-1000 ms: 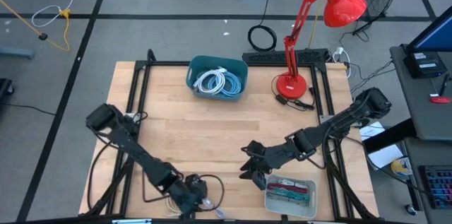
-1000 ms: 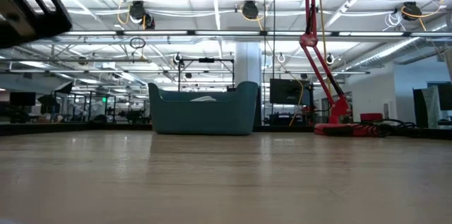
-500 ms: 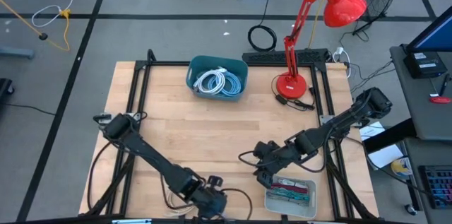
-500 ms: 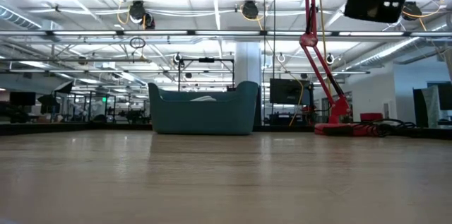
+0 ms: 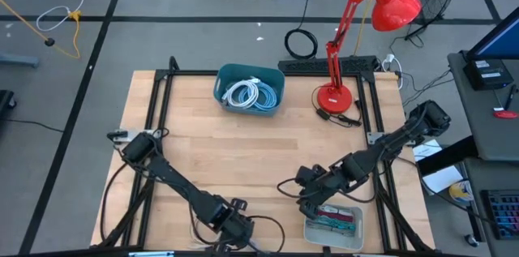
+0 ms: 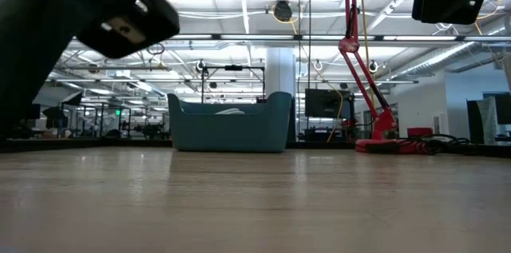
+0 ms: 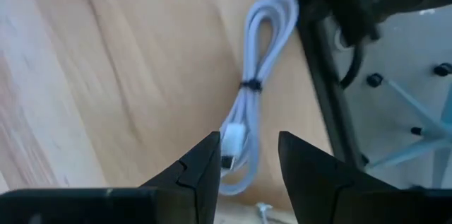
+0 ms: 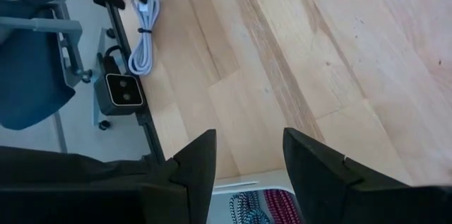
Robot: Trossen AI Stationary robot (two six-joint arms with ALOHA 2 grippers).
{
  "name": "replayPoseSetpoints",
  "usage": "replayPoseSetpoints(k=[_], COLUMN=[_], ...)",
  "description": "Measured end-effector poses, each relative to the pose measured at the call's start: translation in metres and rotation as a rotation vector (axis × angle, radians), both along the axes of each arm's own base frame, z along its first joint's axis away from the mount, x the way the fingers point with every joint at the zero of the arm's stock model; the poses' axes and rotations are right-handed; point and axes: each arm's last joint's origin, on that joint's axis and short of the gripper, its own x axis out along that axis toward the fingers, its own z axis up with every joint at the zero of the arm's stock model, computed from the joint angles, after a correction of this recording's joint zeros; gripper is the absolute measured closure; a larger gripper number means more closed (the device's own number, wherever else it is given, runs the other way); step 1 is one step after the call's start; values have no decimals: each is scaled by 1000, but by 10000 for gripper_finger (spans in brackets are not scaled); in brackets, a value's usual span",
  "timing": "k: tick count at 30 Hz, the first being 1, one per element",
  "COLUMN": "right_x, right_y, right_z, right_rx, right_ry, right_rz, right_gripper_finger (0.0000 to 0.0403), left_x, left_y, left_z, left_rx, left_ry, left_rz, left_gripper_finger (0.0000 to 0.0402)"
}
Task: Sort cables into bins
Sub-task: Put the purple charger cable into the gray bin
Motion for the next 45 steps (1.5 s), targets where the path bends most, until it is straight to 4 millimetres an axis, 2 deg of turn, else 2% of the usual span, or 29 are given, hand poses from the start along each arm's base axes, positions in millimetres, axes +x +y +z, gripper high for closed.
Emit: replayPoseSetpoints(k=[10,15,18,24,33,36,38,45], right_x=[1,1,0,1,11,15,17,24], right_y=[2,3,4,5,9,12,12,12], right_z=[1,2,2,3,14,19,22,33], right_rx=[14,14,8,18,78,107,109,108], right_ry=[-21,-29,-34,-41,-198,-265,-299,-465], right_rz=[-4,-16,-27,-33,-65,-58,-71,-246], right_gripper_finger=[248,248,248,248,248,248,248,248], left_x=[-9,-9,-10,-10,-9,-8,-10,-27], left_y=[8,8,8,8,11,16,20,47], left_z=[-19,-21,-21,-21,-19,-10,4,81], left_rx=[26,21,5,-26,-44,-52,-36,33], left_ry=[66,79,93,120,152,144,96,-213], left_rz=[73,102,100,107,212,258,297,568], left_gripper_finger=[256,259,284,383,390,390,390,390])
